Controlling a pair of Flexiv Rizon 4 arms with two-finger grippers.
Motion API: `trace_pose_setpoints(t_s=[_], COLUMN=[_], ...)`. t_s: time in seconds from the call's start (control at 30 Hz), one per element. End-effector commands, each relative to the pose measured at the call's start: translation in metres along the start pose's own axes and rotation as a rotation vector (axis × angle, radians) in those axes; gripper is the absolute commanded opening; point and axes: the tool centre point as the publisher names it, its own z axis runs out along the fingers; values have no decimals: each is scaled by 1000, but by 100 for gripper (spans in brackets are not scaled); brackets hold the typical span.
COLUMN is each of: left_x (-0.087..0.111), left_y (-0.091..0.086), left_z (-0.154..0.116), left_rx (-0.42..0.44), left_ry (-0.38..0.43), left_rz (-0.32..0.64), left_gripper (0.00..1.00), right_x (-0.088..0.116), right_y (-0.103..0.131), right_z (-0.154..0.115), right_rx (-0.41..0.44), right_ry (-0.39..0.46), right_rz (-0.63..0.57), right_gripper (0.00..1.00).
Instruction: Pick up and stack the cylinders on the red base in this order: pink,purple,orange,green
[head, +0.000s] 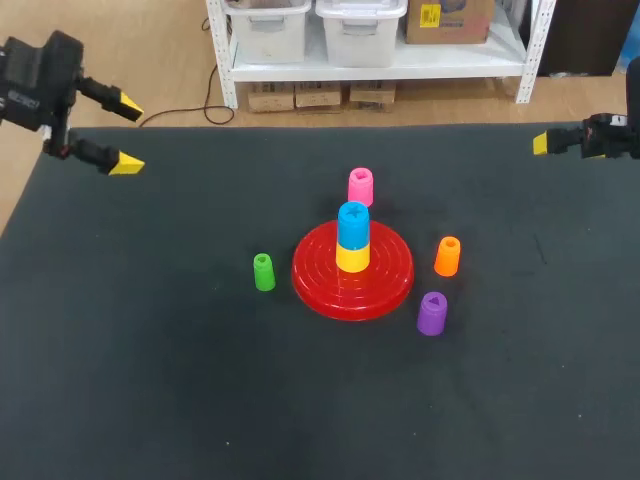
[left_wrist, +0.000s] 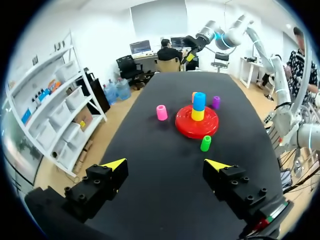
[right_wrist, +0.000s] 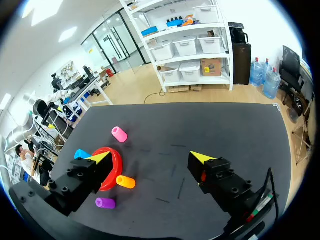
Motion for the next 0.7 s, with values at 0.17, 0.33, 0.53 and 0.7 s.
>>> trace_pose_setpoints(t_s=[0.17,0.33,0.53,0.7], left_x=[-5,-7,-6,-9], left_y=[-13,-22,-18,-13], left_z=[8,10,10,7], left_rx=[220,211,119,93], left_ry=[-88,-63,-62,-106], left_rz=[102,131,108,64], left_gripper=[100,100,100,100], right_x=[0,0,0,0], right_y=[0,0,0,0], right_z=[0,0,0,0], right_rx=[0,0,0,0], right_ry=[0,0,0,0], right_rz=[0,0,0,0], right_gripper=[100,100,100,100])
